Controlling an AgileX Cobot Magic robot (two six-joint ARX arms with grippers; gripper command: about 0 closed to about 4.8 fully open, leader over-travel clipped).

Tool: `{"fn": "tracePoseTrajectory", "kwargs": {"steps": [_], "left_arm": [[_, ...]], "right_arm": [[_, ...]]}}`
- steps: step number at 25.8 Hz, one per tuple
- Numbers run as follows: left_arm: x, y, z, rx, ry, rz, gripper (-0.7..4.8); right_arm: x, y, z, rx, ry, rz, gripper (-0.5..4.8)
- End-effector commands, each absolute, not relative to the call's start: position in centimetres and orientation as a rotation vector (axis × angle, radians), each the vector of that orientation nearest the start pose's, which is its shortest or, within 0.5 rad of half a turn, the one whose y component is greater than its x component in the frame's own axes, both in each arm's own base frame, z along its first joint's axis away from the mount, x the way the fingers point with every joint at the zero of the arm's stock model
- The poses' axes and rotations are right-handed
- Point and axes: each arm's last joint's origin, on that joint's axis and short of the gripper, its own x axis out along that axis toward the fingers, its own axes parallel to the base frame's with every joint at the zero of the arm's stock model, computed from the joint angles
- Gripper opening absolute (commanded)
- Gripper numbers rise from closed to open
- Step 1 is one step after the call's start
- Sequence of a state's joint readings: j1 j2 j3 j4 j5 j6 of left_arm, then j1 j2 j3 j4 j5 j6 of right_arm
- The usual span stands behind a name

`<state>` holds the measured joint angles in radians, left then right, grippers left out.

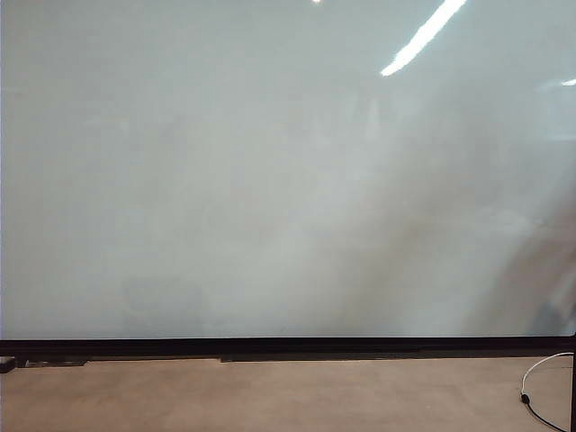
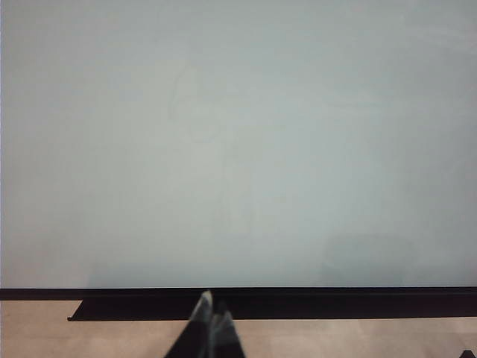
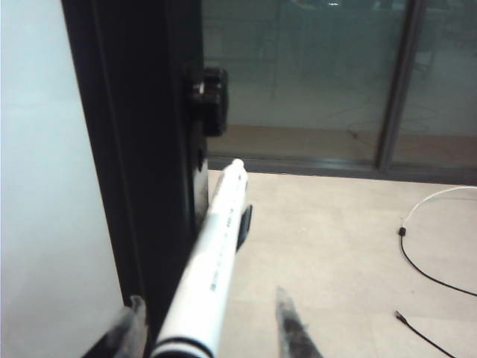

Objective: Pick up the pen on the shelf to the right of the whiteboard and draw a check mark.

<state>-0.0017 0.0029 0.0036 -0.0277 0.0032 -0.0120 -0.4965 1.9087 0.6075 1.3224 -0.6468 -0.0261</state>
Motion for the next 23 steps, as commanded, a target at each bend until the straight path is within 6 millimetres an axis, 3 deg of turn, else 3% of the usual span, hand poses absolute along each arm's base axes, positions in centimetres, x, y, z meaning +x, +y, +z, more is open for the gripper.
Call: {"fn": "tracePoseTrajectory", "kwargs": {"steps": [1, 11, 23], "left_arm": [[9.7, 0.0, 16.3, -0.008, 0.018, -0.005, -0.05], [9.8, 0.0, 16.3, -0.008, 0.018, -0.005, -0.05], [9.7, 0.0, 16.3, -0.008, 0.018, -0.005, -0.04]], "right_arm": [[29.3, -13.8, 13.9, -0.05, -0.049, 0.161, 2.25], [31.0, -13.0, 14.2, -0.046, -0.075, 0.199, 2.25], [31.1, -13.2, 14.3, -0.048, -0.082, 0.155, 2.19]]}}
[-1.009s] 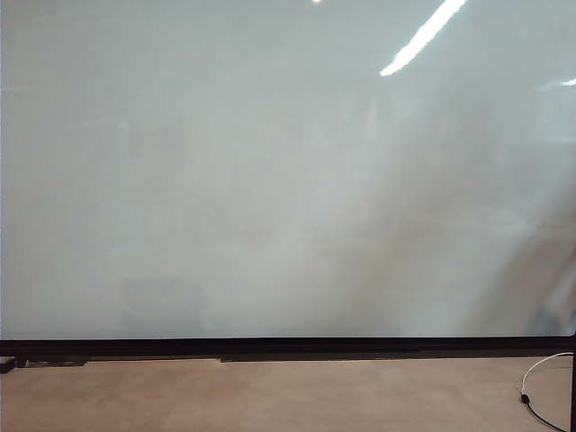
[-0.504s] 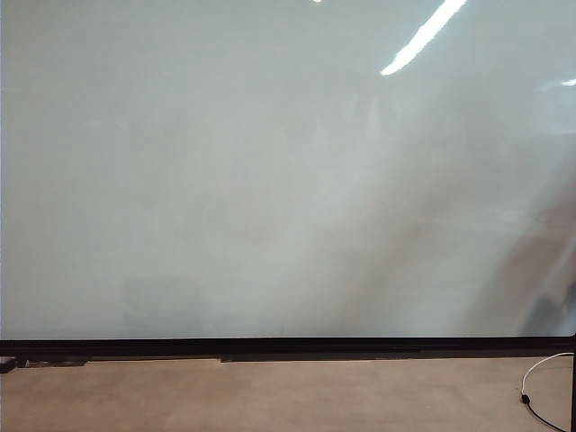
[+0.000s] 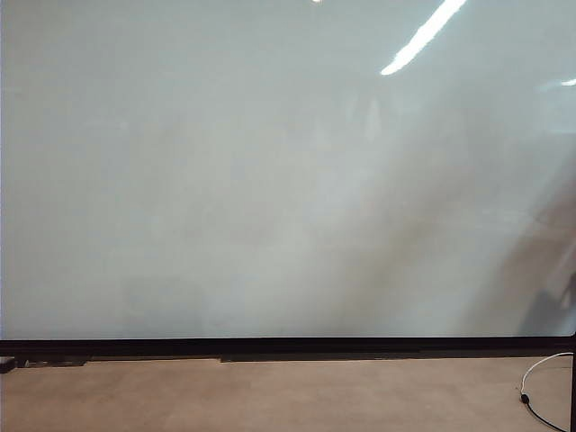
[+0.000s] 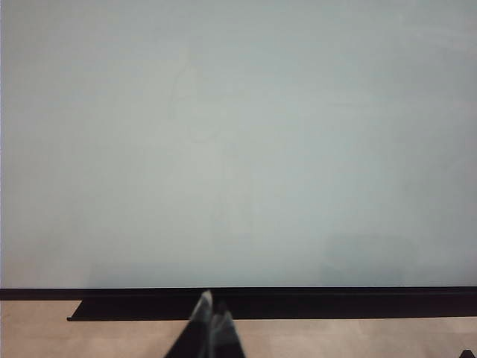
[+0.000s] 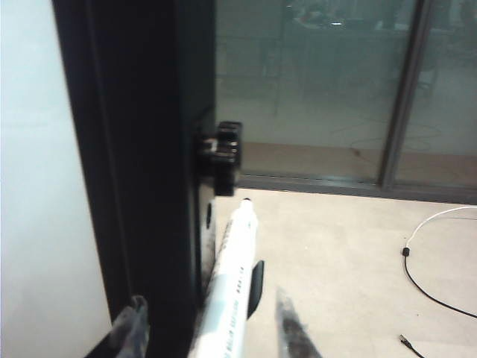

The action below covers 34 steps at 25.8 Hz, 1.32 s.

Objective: Pick up the pen on the shelf to the right of the whiteboard and draw a check mark.

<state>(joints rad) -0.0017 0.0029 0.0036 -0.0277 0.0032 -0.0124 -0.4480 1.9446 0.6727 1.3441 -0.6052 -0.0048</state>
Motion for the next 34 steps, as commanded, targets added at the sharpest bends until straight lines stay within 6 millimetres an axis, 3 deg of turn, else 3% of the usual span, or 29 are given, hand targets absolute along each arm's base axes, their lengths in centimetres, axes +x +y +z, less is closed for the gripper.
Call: {"fn": "tracePoseTrajectory", "kwargs": {"steps": [1, 15, 18, 27, 29, 34], "left_arm": [[9.75, -0.03, 16.35, -0.008, 0.018, -0.005, -0.04], [9.75, -0.03, 16.34, -0.008, 0.018, -0.005, -0.04], [9.75, -0.03, 16.35, -0.008, 0.018, -0.005, -0.05], [9.75, -0.03, 16.35, -0.008, 0.018, -0.005, -0.04], [9.75, -0.03, 16.35, -0.008, 0.018, -0.005, -0.04], [9.75, -0.03, 16.35, -0.008, 0.018, -0.005, -0.04]], "right_arm": [[31.15, -13.19, 14.28, -0.047, -0.082, 0.154, 2.1], [31.17, -13.22, 14.29, -0.047, -0.082, 0.136, 1.97], [31.17, -13.22, 14.29, -0.047, -0.082, 0.137, 1.45], [31.18, -13.17, 14.28, -0.047, -0.081, 0.149, 1.42], [31.18, -13.15, 14.28, -0.047, -0.081, 0.154, 1.11], [31.18, -13.14, 14.27, -0.047, -0.081, 0.157, 1.07]]}}
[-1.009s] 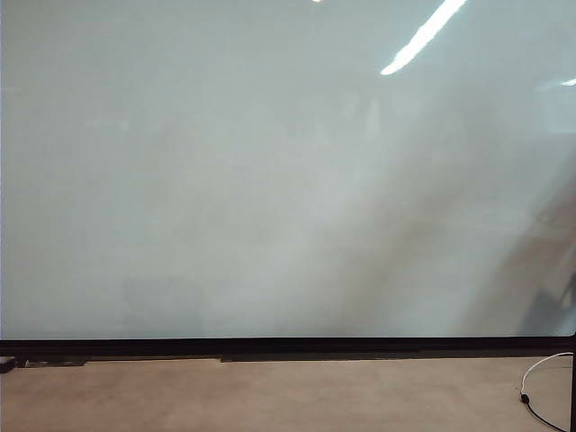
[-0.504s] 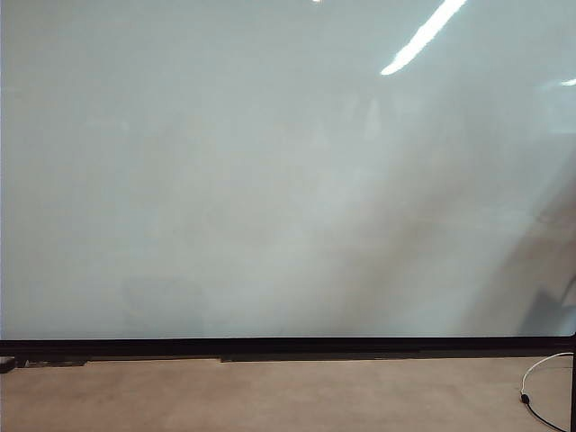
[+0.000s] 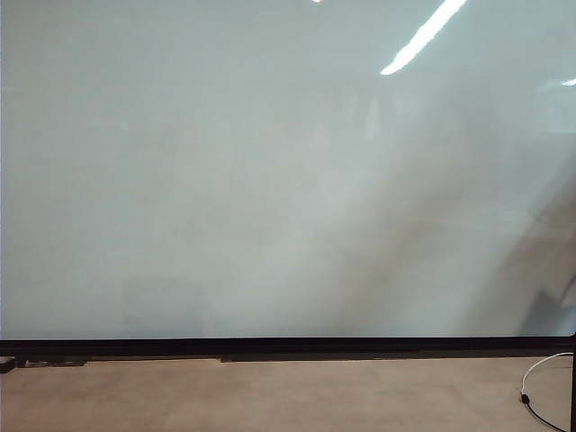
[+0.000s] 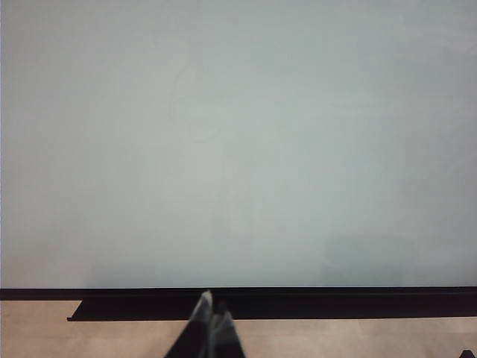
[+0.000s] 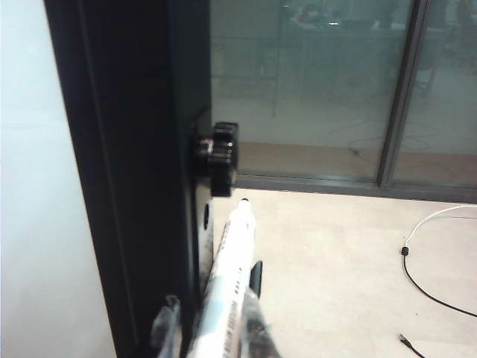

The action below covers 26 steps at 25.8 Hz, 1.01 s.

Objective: Pick up the pen on the shelf to the right of the whiteboard and draw a check mark.

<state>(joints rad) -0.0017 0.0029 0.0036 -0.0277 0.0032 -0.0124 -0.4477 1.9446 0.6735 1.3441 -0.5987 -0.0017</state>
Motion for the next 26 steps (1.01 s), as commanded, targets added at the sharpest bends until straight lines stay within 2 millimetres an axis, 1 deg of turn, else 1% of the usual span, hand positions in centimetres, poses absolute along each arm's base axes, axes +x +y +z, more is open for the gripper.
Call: {"fn": "tracePoseTrajectory", "kwargs": {"steps": [1, 5, 10, 13, 17, 19, 21, 26], "left_arm": [[9.75, -0.03, 16.35, -0.008, 0.018, -0.005, -0.04], [9.75, -0.03, 16.35, -0.008, 0.018, -0.005, -0.04], [9.75, -0.03, 16.34, -0.008, 0.018, -0.005, -0.04], [9.75, -0.03, 16.35, -0.008, 0.018, -0.005, -0.04], [9.75, -0.03, 16.35, -0.008, 0.018, -0.005, -0.04], [9.75, -0.03, 16.35, -0.008, 0.018, -0.005, -0.04], [9.75, -0.03, 16.34, -0.008, 0.018, -0.005, -0.04], [9.75, -0.03, 16.35, -0.008, 0.018, -0.005, -0.04]], "right_arm": [[31.18, -13.14, 14.28, -0.047, -0.081, 0.157, 1.07], [31.18, -13.14, 14.28, -0.047, -0.081, 0.157, 1.01], [31.17, -13.13, 14.28, -0.047, -0.082, 0.16, 0.56], [31.17, -13.13, 14.28, -0.048, -0.082, 0.161, 0.49], [31.17, -13.14, 14.31, -0.049, -0.084, 0.16, 0.16], [31.16, -13.15, 14.38, -0.053, -0.09, 0.16, 0.12], [31.14, -13.16, 14.48, -0.058, -0.098, 0.159, -0.03], [31.01, -13.38, 14.8, -0.072, -0.122, 0.144, -0.01]]}}
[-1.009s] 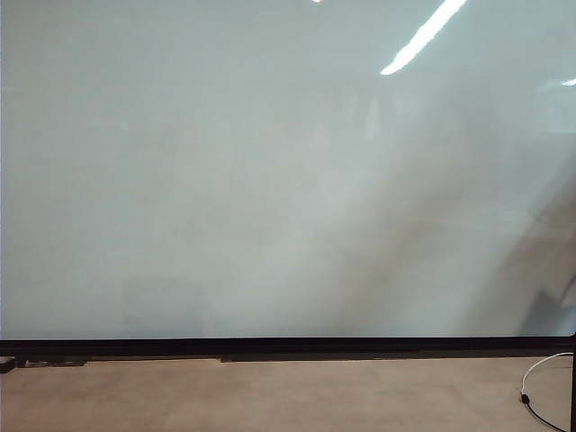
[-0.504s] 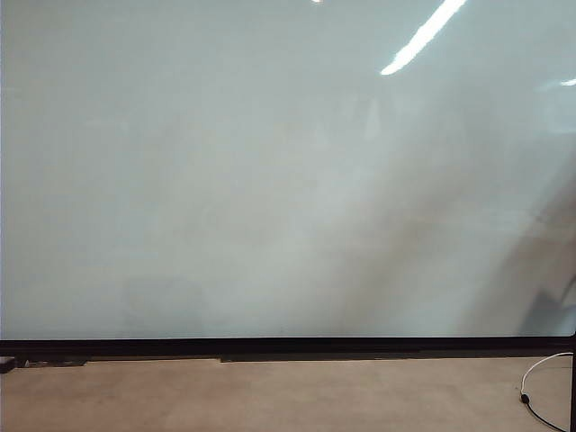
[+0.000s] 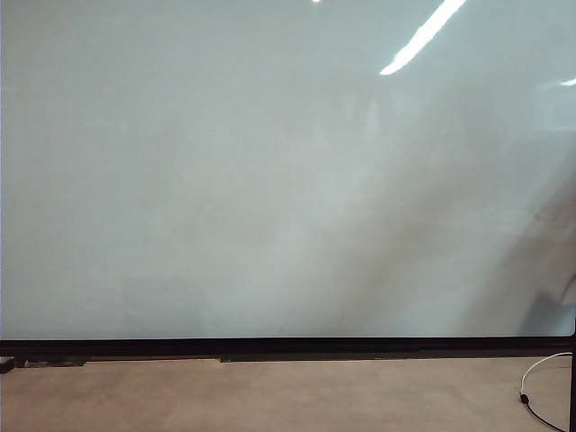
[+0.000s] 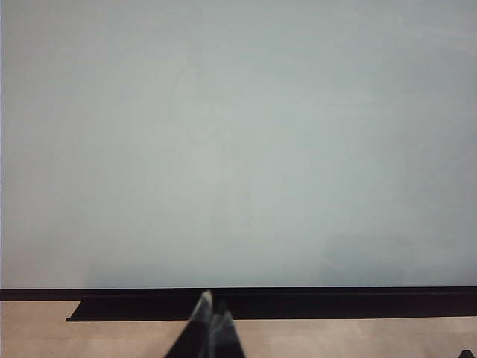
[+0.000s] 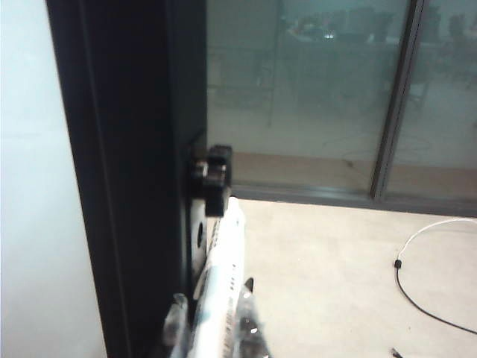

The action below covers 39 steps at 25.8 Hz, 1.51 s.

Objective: Pick up the pen on the shelf to the right of the whiteboard and draw a check mark.

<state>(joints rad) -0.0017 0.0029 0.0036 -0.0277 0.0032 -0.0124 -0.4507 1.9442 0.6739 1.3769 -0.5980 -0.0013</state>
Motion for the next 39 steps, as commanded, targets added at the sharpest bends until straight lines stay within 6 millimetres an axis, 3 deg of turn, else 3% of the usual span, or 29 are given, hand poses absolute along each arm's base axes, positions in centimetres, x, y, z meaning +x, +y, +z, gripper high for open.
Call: {"fn": "tracePoseTrajectory", "kwargs": {"steps": [1, 13, 21, 27, 39], "left_arm": [[9.8, 0.0, 16.3, -0.008, 0.018, -0.005, -0.04], [9.7, 0.0, 16.3, -0.008, 0.018, -0.005, -0.05], [9.7, 0.0, 16.3, -0.008, 0.018, -0.005, -0.05], [9.8, 0.0, 16.3, -0.008, 0.018, -0.005, -0.04], [9.8, 0.0, 16.3, -0.008, 0.018, -0.005, -0.05]], "right_arm": [[31.0, -13.5, 14.8, -0.072, -0.122, 0.137, -0.01], [30.3, -14.6, 15.4, -0.078, -0.139, 0.028, -0.02], [27.7, -13.7, 17.0, -0.079, -0.169, -0.144, -0.02], [24.5, -10.6, 17.4, -0.046, -0.17, -0.318, -0.02], [20.4, -4.3, 17.4, -0.004, -0.192, -0.344, -0.02]]}}
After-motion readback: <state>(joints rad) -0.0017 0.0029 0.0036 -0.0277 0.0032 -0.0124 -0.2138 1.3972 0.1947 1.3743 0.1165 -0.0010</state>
